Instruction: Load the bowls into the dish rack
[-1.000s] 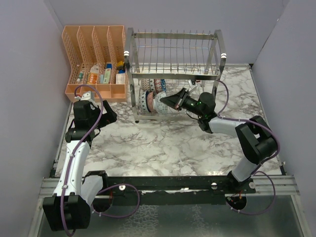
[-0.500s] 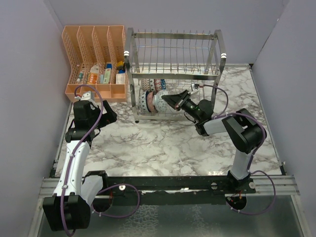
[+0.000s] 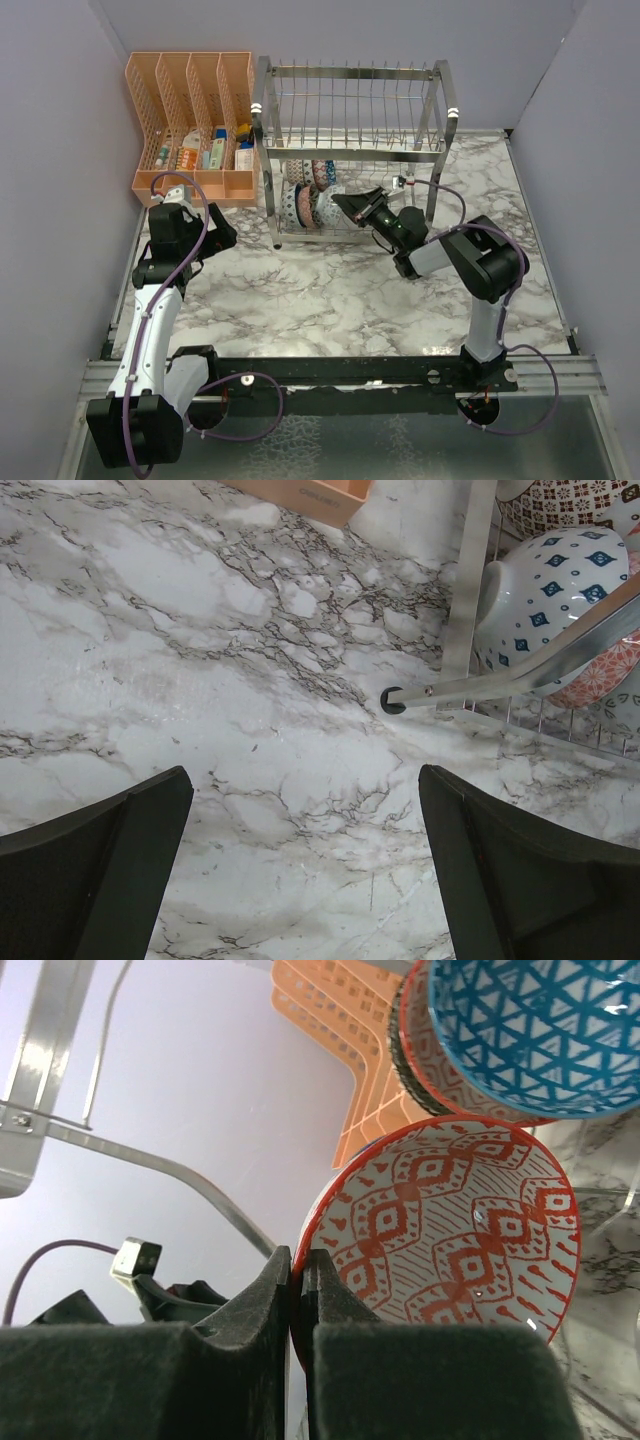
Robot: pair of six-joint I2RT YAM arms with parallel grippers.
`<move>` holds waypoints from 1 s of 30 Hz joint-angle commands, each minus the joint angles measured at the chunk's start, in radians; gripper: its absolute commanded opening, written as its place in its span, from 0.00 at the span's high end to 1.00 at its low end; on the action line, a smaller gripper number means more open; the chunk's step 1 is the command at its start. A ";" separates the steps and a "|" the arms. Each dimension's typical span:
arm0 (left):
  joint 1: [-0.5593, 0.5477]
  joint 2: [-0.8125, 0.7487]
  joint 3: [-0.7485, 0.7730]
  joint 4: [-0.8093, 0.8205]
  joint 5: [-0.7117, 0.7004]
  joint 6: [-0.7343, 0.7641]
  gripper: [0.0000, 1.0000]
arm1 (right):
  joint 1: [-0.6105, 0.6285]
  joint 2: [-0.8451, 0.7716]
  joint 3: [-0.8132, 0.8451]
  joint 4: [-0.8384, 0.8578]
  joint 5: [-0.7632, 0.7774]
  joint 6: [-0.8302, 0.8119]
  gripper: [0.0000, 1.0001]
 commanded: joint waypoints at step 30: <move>0.012 0.023 0.004 0.019 0.018 0.008 0.01 | -0.046 0.246 0.121 0.081 -0.072 0.212 0.87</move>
